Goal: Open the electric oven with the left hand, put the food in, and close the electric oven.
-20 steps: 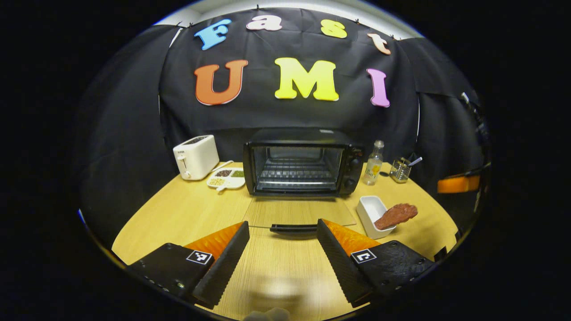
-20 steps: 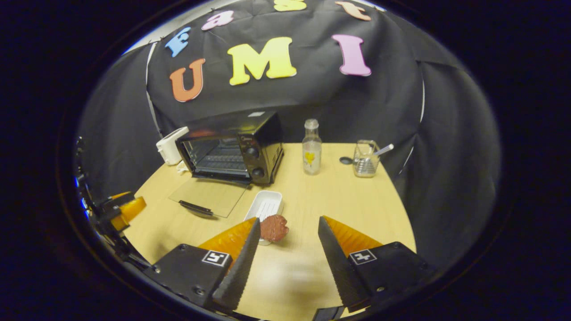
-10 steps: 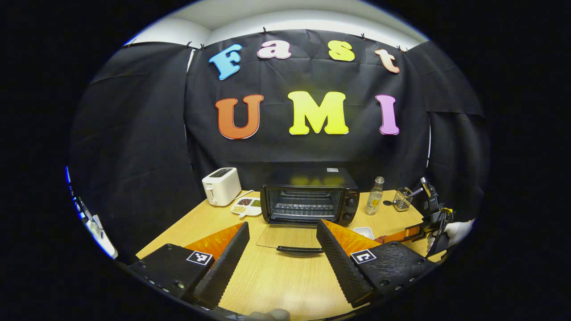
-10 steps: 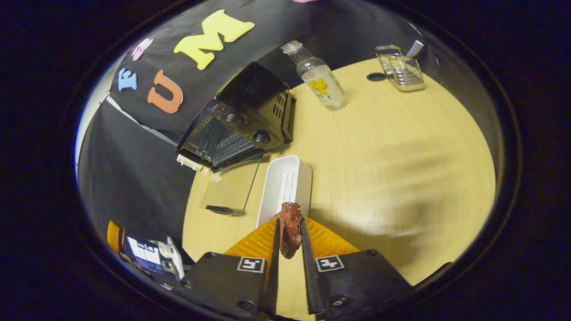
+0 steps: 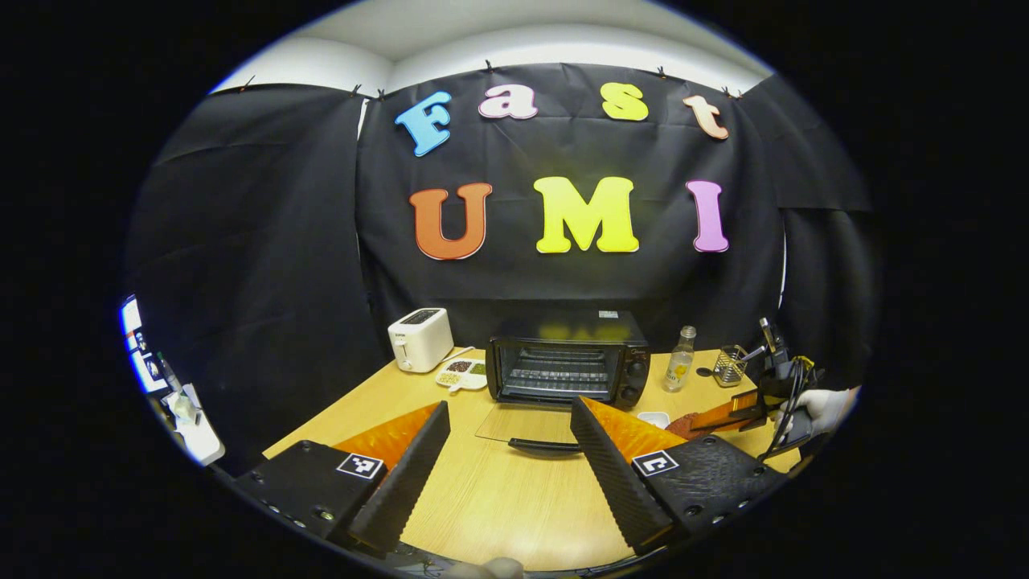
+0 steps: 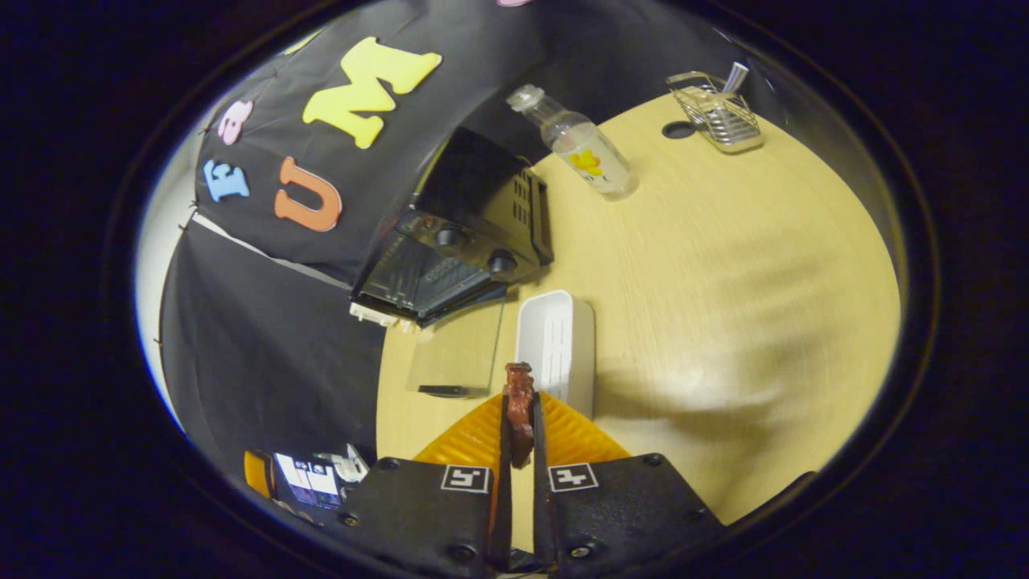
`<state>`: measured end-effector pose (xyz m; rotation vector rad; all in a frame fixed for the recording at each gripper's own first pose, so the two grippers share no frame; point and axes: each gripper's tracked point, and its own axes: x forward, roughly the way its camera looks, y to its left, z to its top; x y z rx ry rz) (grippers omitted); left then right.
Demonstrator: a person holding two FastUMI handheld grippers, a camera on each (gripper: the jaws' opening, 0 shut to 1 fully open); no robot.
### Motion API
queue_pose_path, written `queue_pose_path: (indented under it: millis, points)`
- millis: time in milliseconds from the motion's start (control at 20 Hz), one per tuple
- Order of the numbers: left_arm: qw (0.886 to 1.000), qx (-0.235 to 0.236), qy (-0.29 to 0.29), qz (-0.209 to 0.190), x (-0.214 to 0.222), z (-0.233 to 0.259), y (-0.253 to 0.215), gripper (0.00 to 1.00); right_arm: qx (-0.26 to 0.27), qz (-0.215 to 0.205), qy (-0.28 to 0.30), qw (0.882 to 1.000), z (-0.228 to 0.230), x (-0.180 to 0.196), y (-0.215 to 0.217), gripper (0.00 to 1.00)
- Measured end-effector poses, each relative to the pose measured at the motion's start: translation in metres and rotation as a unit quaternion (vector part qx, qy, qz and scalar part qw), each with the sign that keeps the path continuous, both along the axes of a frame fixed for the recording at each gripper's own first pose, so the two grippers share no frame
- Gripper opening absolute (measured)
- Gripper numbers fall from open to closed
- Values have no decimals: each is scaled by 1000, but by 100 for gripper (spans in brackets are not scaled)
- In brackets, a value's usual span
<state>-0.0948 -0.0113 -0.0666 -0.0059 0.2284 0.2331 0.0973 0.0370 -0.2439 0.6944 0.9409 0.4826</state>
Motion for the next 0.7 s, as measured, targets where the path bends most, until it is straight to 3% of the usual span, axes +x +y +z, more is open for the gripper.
queue_pose_path:
  millis: [200,300,450,650,700]
  points:
    - [1000,1,-4,-22,5,-1,13,97,16,-28,-53,998,45,3,30,10]
    - [999,4,-4,-35,10,-3,24,96,40,-62,-75,994,61,10,56,14]
    - [999,21,-1,-50,12,-4,50,97,76,-123,-81,986,64,29,102,13]
    - [998,10,10,-61,13,-12,83,97,109,-188,-91,972,59,65,161,10]
    - [998,12,16,-61,10,-17,94,97,115,-203,-91,968,56,76,174,13]
